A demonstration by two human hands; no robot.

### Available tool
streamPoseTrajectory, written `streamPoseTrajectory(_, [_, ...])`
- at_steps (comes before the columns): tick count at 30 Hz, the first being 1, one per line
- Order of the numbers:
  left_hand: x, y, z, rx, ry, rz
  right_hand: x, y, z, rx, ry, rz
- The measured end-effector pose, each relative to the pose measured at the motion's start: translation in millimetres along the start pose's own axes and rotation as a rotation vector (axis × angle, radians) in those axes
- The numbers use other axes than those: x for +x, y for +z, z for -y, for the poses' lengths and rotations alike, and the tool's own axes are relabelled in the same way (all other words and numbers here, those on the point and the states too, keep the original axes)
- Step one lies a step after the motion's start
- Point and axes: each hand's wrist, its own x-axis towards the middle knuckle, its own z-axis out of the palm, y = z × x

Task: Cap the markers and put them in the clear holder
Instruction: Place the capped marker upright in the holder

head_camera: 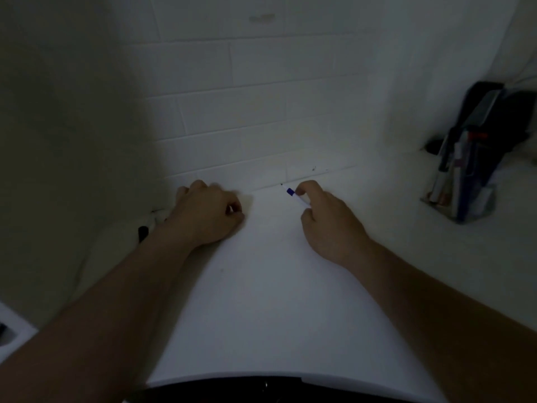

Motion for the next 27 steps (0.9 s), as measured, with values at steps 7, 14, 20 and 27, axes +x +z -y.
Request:
streamPoseTrajectory(7, [-6, -10, -24, -0.443, 0.078, -0.285, 1, -1, -3, 0.117, -0.104, -0.077])
streamPoseTrajectory(14, [-16, -9, -36, -0.74, 0.03, -0.359, 4, -6, -6, 0.114, -0.156, -0.185])
streamPoseTrajectory(20, [-18, -8, -42, -0.725, 0.098, -0.358, 3, -2, -4, 0.087, -0.16, -0.162])
streamPoseTrajectory(27, [-19, -3, -44, -0.597, 0.184, -0.359, 0, -3, -3, -0.06, -0.201, -0.149])
